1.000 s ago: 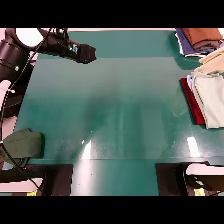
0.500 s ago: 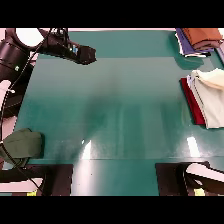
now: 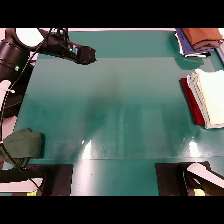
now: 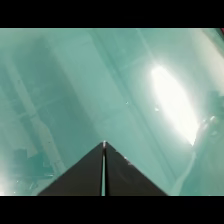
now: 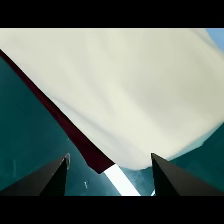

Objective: Fold the shirts.

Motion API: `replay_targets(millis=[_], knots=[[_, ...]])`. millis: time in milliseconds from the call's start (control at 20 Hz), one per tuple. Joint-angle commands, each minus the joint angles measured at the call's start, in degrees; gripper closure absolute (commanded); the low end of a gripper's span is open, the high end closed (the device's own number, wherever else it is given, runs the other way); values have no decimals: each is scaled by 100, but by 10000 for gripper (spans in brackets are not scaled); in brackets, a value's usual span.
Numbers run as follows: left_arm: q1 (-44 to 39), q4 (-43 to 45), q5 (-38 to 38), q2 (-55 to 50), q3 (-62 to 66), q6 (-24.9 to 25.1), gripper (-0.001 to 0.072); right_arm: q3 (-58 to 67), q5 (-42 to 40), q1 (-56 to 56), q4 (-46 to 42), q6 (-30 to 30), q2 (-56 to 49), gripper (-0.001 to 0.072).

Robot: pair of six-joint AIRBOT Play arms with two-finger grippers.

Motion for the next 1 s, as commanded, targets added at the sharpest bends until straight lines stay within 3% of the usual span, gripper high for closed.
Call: replay_targets(millis=[0, 250, 550, 850, 950], knots=[[0, 0, 0, -4, 2, 2, 684, 426, 385, -92, -61, 7, 55, 121], [0, 0, 46, -4, 2, 0, 684, 1447, 391, 658, 754, 76, 55, 121], [4, 4, -210, -4, 2, -2, 684, 1652, 538, 3331, 844, 76, 79, 139], [4, 2, 315, -4, 2, -2, 684, 1652, 153, 5685, 828, -61, 79, 692], [4, 2, 540, -4, 2, -2, 684, 1655, 57, 6113, 828, -61, 79, 692]])
